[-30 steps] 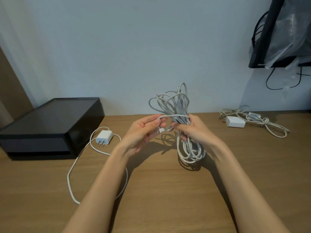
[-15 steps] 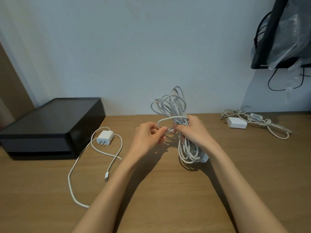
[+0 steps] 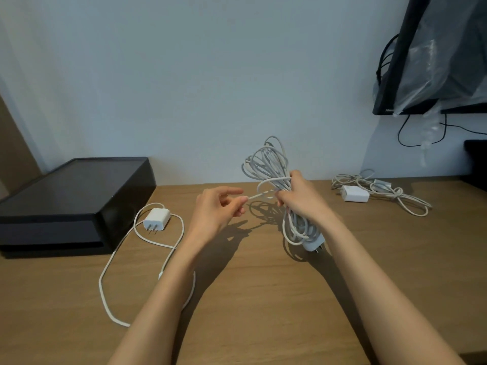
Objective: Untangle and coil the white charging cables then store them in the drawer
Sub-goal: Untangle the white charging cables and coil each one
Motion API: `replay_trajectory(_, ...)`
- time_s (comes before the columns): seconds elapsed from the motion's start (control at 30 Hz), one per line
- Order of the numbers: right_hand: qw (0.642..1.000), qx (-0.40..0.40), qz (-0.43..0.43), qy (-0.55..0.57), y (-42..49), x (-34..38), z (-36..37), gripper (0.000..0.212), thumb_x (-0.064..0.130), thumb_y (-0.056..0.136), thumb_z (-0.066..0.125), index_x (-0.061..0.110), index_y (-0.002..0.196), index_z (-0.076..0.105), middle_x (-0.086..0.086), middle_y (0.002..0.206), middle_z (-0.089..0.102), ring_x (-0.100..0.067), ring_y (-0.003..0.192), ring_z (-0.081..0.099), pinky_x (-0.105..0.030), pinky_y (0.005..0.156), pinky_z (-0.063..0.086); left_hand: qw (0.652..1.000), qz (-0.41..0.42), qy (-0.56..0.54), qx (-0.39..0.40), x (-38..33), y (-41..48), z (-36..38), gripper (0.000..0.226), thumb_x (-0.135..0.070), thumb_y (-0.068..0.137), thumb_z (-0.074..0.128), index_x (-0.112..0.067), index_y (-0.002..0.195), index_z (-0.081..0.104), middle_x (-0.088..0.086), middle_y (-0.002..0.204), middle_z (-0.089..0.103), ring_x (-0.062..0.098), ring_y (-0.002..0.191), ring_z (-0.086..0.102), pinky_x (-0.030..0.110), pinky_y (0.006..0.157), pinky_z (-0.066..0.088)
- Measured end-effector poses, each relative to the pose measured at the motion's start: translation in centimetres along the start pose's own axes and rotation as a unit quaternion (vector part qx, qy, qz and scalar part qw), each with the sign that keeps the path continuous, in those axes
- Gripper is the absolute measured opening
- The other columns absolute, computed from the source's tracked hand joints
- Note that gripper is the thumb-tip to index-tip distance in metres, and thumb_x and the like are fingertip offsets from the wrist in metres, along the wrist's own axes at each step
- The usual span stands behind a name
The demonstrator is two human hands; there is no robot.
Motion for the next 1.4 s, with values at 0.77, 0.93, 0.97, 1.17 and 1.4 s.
replay_trajectory(0.77, 0.975, -0.068, 0.061, -0.204, 0.2, -0.4, -4.0, 0.024, 0.035, 0.098, 0.047, 0.012, 0.097, 0.040, -0.004, 0.084, 0.050, -0.027, 0.078, 0.049, -0.034, 0.065, 0.035, 0.997, -0.023, -0.069, 0.020, -0.4, 0.4, -0.9, 0.008, -0.019, 0.084, 0.070, -0.013, 0.083, 0.075, -0.005, 0.057, 0.066, 0.003, 0.056, 0.062, 0.016, 0.071, 0.051)
replay_trajectory(0.93, 0.982, -0.036, 0.044, -0.179, 0.0, 0.2, -4.4, 0.027, 0.032, 0.097, 0.049, 0.009, 0.100, 0.036, 0.000, 0.071, 0.044, -0.025, 0.070, 0.047, -0.033, 0.054, 0.031, 0.993, -0.030, -0.040, 0.103, 0.1, 0.1, -0.3, 0.014, -0.018, 0.091, 0.061, -0.009, 0.091, 0.072, -0.001, 0.067, 0.065, 0.006, 0.059, 0.059, 0.024, 0.073, 0.051)
replay_trajectory(0.97, 0.984, -0.027, 0.040, -0.171, -0.1, 0.5, -4.6, 0.028, 0.030, 0.097, 0.050, 0.007, 0.102, 0.035, -0.001, 0.071, 0.045, -0.024, 0.067, 0.047, -0.033, 0.052, 0.030, 0.992, -0.015, 0.000, 0.128, 0.0, 0.0, 0.0, 0.016, -0.021, 0.093, 0.058, -0.010, 0.094, 0.070, -0.002, 0.069, 0.062, 0.007, 0.060, 0.057, 0.022, 0.071, 0.049)
replay_trajectory(1.17, 0.988, 0.044, -0.002, -0.149, -1.1, 2.6, -4.0, 0.029, 0.026, 0.095, 0.052, 0.005, 0.105, 0.035, -0.012, 0.084, 0.059, -0.028, 0.073, 0.056, -0.034, 0.061, 0.038, 0.961, 0.035, 0.020, 0.273, -1.2, -1.3, 1.7, 0.027, -0.031, 0.096, 0.048, -0.014, 0.111, 0.064, -0.006, 0.069, 0.055, 0.005, 0.063, 0.051, 0.016, 0.062, 0.042)
replay_trajectory(1.4, 0.992, 0.066, -0.011, -0.110, -1.3, 2.5, -3.0, 0.031, 0.031, 0.094, 0.055, 0.008, 0.102, 0.035, -0.009, 0.083, 0.056, -0.025, 0.072, 0.054, -0.034, 0.063, 0.038, 0.961, 0.020, -0.074, 0.266, -1.3, -0.9, 0.8, 0.029, -0.019, 0.101, 0.040, -0.007, 0.094, 0.065, -0.001, 0.061, 0.058, 0.010, 0.058, 0.054, 0.022, 0.071, 0.049)
Point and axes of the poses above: each hand's wrist, its own y-axis towards the middle knuckle, its own z-axis out of the palm, x = y × z, the point moved 2 cm from there along y, towards the middle knuckle
